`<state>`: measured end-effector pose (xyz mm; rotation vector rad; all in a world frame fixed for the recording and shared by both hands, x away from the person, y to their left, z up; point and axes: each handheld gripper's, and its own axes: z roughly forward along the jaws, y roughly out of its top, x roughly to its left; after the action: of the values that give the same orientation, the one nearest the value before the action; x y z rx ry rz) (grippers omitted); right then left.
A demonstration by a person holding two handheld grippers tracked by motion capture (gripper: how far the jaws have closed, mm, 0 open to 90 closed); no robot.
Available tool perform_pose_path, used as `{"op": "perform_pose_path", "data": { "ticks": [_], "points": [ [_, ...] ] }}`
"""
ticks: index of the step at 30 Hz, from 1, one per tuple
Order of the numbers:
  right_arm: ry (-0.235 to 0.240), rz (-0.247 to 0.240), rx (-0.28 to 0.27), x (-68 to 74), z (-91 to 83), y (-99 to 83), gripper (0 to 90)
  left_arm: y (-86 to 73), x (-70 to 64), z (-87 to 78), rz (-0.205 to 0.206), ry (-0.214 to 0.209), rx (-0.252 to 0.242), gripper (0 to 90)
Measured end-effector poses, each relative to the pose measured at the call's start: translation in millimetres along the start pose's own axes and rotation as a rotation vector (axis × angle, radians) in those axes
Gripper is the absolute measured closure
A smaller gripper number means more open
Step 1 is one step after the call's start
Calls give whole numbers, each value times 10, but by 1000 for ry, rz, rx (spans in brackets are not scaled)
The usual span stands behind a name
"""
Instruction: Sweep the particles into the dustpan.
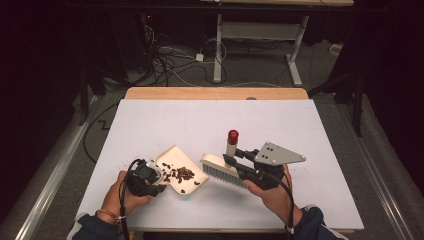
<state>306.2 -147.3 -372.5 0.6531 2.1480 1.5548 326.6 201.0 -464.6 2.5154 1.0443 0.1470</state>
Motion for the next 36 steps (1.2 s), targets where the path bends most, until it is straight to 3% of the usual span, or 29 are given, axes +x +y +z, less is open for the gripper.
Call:
{"op": "perform_pose_path", "data": {
  "ticks": [5,11,20,26,36],
  "points": [
    [-42,7,15,-170,-180,-23,712,-16,4,-7,-26,17,-20,640],
    [-81,17,15,-427,-536,-20,711,-56,35,-52,-59,40,-58,640],
    [-129,31,44,-672,-939,-80,711,-96,55,-72,-79,79,-79,640],
    [-139,24,67,-740,-1000,-130,711,-117,63,-40,-83,88,-84,640],
    [-142,12,95,-743,-964,-145,711,-137,75,-64,-85,143,-96,640]
  ]
}}
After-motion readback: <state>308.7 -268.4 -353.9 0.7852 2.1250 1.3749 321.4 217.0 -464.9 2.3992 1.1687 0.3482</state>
